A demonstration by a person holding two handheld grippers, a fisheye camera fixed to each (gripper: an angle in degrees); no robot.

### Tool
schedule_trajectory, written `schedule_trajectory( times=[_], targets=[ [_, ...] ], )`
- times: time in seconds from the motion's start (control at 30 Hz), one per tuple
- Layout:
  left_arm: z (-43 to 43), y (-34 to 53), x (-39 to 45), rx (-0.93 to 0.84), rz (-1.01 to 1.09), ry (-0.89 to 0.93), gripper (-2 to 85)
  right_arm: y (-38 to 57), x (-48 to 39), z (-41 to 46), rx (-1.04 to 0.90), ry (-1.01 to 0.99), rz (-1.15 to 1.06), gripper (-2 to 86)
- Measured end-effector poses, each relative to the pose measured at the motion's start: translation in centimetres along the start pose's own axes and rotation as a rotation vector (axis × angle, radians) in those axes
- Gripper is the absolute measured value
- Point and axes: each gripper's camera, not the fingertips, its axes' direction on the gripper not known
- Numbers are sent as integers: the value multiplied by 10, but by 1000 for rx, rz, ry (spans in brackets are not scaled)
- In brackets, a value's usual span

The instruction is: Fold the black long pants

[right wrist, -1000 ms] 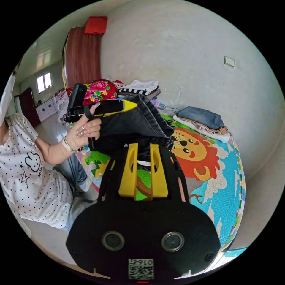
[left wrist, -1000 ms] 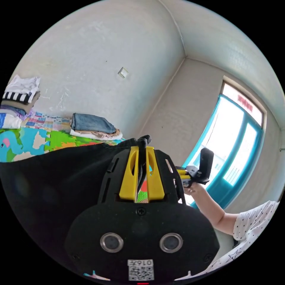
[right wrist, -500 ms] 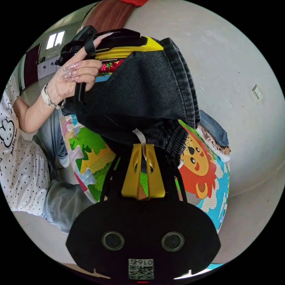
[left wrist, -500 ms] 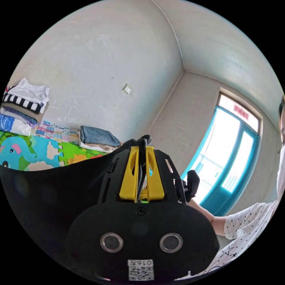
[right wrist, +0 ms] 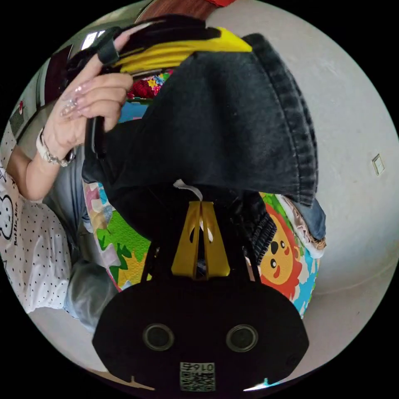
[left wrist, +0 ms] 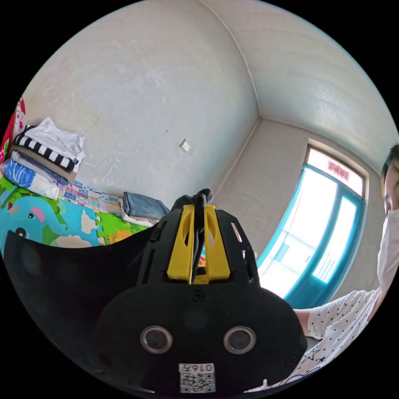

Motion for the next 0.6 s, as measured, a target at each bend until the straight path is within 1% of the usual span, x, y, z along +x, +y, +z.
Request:
schedule_trajectory(
  times=[0.03, 0.13, 0.2, 0.23, 0.3, 0.5, 0.6],
  targets=[
    [1, 2, 3, -5, 2, -4, 24, -2, -2, 23, -70, -45, 28, 0],
    [10, 10, 9, -25, 4, 7, 24, 8, 0, 61, -128, -98, 137, 11],
    [18, 15, 15, -46, 14, 8, 24, 21, 7, 57, -72, -119, 183, 29],
    [25, 19, 18, -59, 14, 11, 24, 30, 13, 50, -44, -159, 183, 86],
    [36, 25, 23, -70, 15, 17, 24, 45, 22, 35, -7, -194, 199, 129],
    [91, 57, 52, -127, 49, 10, 27, 134, 47, -26, 196, -105, 282, 130],
    [125, 84, 77, -152, 121, -58, 30, 178, 64, -41, 248, -70, 379, 117]
  ],
)
